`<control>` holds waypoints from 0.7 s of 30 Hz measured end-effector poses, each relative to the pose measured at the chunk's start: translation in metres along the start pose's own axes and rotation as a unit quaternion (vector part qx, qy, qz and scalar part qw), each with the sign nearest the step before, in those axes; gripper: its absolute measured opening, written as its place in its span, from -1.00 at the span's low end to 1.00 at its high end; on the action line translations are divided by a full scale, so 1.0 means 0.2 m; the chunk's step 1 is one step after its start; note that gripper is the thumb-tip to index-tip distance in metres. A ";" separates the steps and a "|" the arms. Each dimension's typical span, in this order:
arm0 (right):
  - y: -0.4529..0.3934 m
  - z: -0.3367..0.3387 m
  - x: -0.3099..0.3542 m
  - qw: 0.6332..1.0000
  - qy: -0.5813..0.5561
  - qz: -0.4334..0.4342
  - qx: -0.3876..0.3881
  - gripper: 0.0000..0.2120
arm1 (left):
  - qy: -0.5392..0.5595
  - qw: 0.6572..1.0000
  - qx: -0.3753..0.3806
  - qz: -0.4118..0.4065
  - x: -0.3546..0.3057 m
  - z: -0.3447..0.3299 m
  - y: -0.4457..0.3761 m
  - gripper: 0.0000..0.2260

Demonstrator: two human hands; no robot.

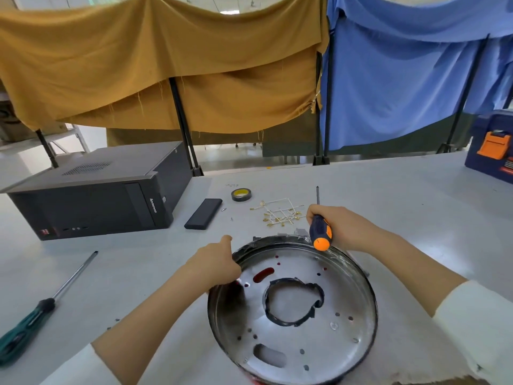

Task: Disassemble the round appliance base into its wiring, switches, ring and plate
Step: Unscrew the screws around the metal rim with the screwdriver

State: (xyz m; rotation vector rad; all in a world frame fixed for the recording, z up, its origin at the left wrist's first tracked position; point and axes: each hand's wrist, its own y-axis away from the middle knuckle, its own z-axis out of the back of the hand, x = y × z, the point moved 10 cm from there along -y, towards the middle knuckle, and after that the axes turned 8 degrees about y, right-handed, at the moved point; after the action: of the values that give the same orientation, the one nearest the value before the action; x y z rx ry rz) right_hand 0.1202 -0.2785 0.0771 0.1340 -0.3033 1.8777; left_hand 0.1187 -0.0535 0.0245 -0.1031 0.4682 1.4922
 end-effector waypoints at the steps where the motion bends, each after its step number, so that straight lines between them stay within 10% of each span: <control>1: 0.00 -0.01 0.01 1.000 -0.004 0.005 0.006 -0.75 | -0.011 1.000 0.023 0.002 0.00 -0.01 0.01 -0.39; 9: -0.07 -0.06 0.15 0.999 -0.004 0.045 -0.015 -0.80 | 0.056 0.976 -0.002 -0.210 -0.42 -0.02 -0.10 -0.64; 21: -0.05 0.35 0.09 0.960 -0.163 0.008 -0.227 -0.73 | -0.097 0.982 -0.150 -0.052 -0.15 0.09 -0.17 -0.74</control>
State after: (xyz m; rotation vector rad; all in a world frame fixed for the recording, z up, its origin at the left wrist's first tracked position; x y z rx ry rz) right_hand 0.1200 -0.2784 0.1504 0.1274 -0.9534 1.7508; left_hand 0.1554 -0.0789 0.0435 -0.2146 0.0769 1.4440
